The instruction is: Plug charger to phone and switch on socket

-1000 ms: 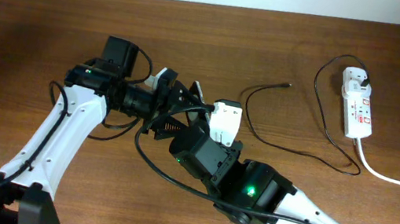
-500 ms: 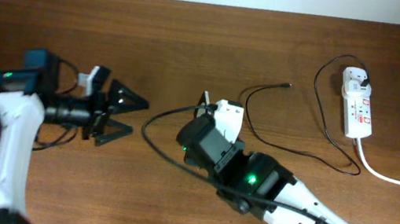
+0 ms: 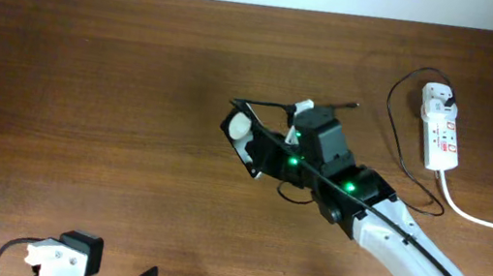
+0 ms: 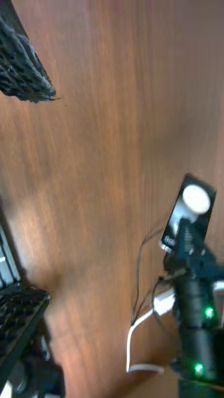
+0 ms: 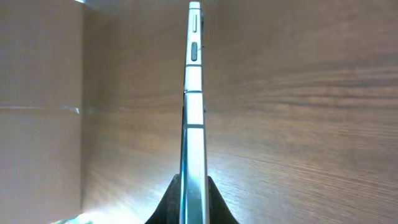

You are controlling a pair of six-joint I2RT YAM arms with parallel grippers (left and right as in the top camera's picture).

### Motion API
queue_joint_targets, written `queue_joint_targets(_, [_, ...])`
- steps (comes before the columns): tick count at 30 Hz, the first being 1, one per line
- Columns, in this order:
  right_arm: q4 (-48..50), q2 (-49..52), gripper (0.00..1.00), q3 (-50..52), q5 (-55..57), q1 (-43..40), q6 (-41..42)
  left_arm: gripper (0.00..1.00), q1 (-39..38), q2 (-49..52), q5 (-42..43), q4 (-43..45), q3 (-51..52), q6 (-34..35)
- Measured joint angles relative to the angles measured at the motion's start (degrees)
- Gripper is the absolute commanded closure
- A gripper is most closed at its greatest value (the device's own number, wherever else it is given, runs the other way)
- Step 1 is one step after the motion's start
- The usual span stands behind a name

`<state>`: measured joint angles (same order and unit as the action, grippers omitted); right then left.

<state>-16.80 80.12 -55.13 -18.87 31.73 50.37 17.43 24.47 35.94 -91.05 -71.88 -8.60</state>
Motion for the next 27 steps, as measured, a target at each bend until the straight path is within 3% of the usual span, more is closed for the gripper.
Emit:
queue_joint_targets(4, [11.4,0.0,0.96,10.9,-11.7,-6.4,-1.4,0.01,0.0,-0.1,-2.7,6.3,3.5,2.9])
queue_joint_targets(7, [13.4,0.0,0.96,15.2,-19.8,-10.6,-3.0,0.01,0.0,-0.4,-2.5,17.7,11.8,9.6])
queue_joint_targets(10, [13.7,-0.1,0.96,16.0,-29.5,-14.8,-6.2,0.01,0.0,-0.1,6.8,32.3,24.1,17.2])
queue_joint_targets(14, [13.7,-1.5,0.96,16.0,-36.8,-17.4,-7.1,0.01,0.0,4.2,19.1,56.4,42.7,34.3])
queue_joint_targets(18, [13.3,-2.8,0.96,16.0,-38.4,-17.4,-6.7,0.01,0.0,16.5,31.1,76.9,47.1,48.9])
queue_joint_targets(21, [13.3,-3.0,0.96,16.0,-36.0,-17.4,-3.3,0.01,0.0,29.9,36.5,82.3,47.2,56.5])
queue_joint_targets(24, [16.2,-3.0,0.96,16.0,-33.4,-17.4,2.4,0.07,-2.5,38.9,38.4,82.7,47.3,59.1])
queue_joint_targets(27, [17.7,-3.0,0.96,16.0,-31.3,-16.0,8.4,0.10,-5.2,41.5,38.6,83.0,47.4,60.5])
